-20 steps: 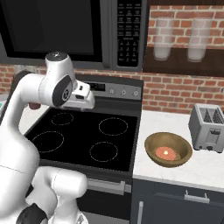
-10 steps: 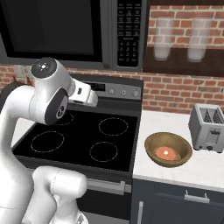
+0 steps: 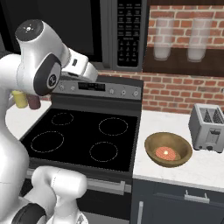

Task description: Open the microwave, place the bowl with waffle inside the microwave, then close the microwave door and turn it on.

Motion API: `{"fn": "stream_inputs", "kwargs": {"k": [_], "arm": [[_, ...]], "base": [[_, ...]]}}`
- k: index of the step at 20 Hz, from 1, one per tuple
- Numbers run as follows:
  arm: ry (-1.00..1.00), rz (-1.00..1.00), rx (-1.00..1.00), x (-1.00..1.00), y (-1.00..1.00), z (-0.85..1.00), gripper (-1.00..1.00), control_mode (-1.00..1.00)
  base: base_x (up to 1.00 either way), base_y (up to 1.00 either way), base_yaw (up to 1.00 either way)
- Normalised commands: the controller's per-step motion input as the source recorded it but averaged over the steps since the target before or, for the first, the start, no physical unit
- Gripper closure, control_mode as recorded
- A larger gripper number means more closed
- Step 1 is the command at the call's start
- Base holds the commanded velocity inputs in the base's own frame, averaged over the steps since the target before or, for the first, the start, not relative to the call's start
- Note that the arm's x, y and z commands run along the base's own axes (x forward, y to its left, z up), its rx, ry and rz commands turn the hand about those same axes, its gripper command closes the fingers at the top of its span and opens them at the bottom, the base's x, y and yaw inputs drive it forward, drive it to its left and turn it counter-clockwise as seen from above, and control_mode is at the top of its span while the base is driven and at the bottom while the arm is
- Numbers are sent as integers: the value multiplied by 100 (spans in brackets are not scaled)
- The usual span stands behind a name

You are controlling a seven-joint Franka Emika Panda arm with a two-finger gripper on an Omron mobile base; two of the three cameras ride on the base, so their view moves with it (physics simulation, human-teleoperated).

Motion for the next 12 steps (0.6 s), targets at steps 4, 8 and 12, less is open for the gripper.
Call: {"fn": "stream_inputs", "kwargs": {"k": [4,8,12], "arm": [[-22,0,6,25,-17,20,-100,-100],[-32,0,0,40,-7,0,-100,-100],[-29,0,0,50,-18,0,-100,-100]], "base": [[0,0,0],[0,0,0],[0,0,0]]}}
